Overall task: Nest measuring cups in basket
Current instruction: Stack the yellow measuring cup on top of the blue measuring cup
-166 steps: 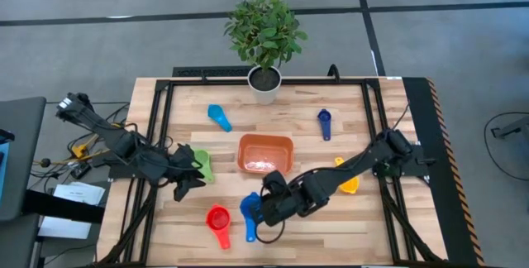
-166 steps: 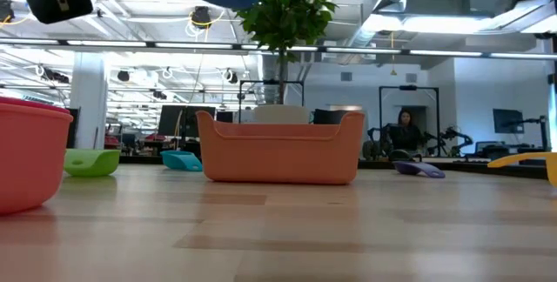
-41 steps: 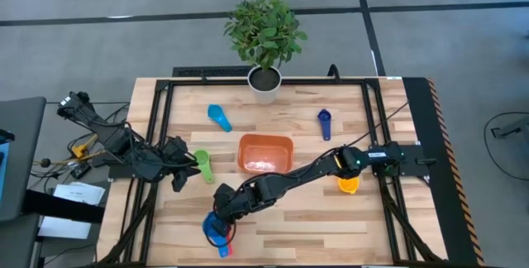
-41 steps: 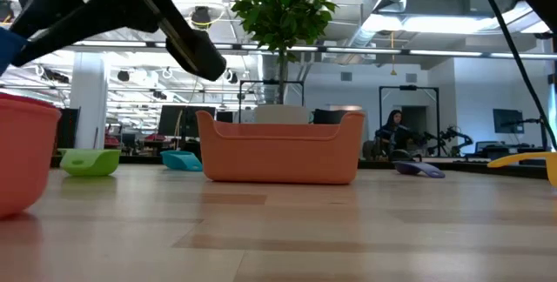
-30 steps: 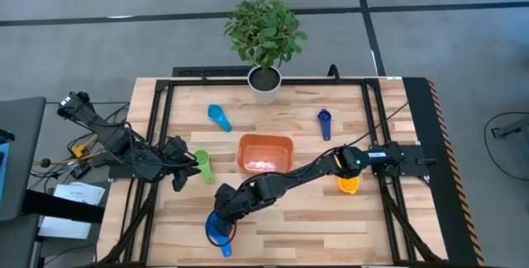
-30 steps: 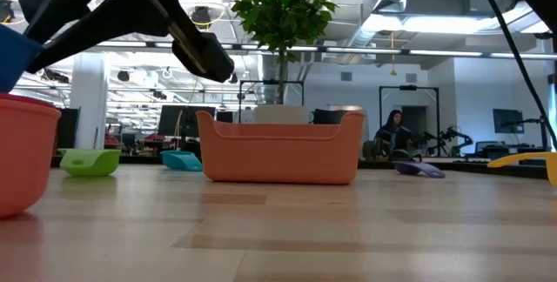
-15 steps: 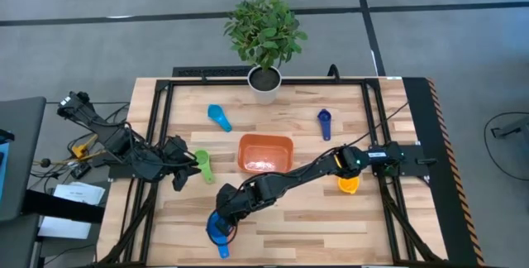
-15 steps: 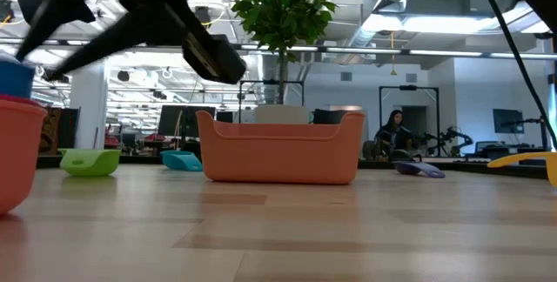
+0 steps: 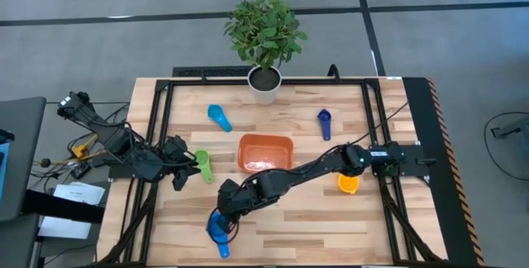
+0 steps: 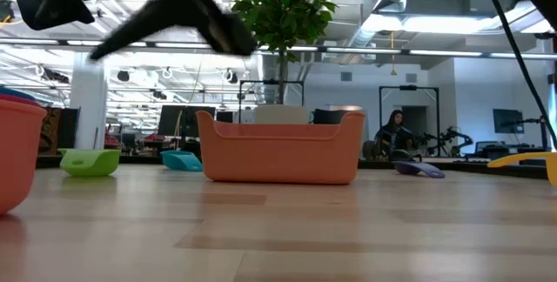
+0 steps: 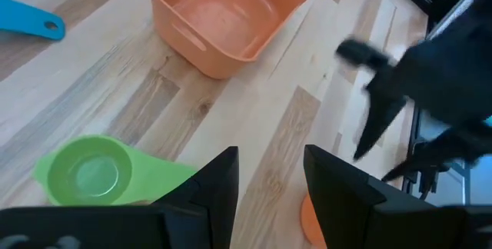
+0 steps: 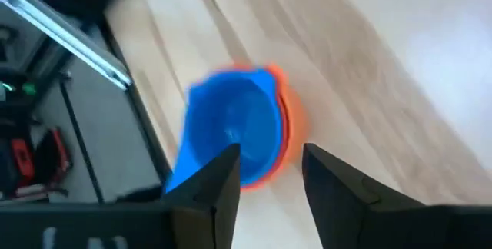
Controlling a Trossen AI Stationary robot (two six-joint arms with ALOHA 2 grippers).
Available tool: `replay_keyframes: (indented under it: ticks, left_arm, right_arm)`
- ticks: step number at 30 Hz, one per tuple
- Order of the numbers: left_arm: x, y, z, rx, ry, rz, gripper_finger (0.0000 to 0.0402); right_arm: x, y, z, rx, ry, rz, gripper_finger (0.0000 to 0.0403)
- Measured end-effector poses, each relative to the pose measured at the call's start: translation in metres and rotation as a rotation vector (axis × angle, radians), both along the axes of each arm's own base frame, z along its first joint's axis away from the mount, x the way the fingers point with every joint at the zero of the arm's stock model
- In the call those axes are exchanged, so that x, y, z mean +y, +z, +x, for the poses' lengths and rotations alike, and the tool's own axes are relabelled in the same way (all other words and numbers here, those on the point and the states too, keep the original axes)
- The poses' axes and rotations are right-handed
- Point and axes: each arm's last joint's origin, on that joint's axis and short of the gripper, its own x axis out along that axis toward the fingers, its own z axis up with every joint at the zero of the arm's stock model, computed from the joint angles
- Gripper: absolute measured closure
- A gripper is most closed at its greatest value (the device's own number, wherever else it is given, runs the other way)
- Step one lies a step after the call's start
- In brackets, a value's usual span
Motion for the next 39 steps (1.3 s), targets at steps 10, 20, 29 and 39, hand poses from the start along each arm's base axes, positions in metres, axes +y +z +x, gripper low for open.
replay_keyframes:
  ticks: [10,20,29,39]
  left_arm:
    - [0.000,0.000,0.000,0.004,0.005,0.004,0.0265]
    - [0.001,0.000,0.000,-0.010,0.054,-0.023,0.0265]
    - [0.002,0.001,0.001,-0.038,0.108,-0.024,0.0265]
    - [0.002,-0.003,0.010,-0.029,0.130,0.045,0.0265]
  right_arm:
    - [-0.022,0.048,-0.067,0.296,-0.143,-0.366,0.0225]
    - [-0.010,0.041,-0.094,0.492,-0.112,-0.467,0.0249]
    - [0.029,0.040,-0.108,0.457,-0.110,-0.403,0.0272]
    - [0.067,0.053,-0.119,0.247,-0.164,-0.383,0.0295]
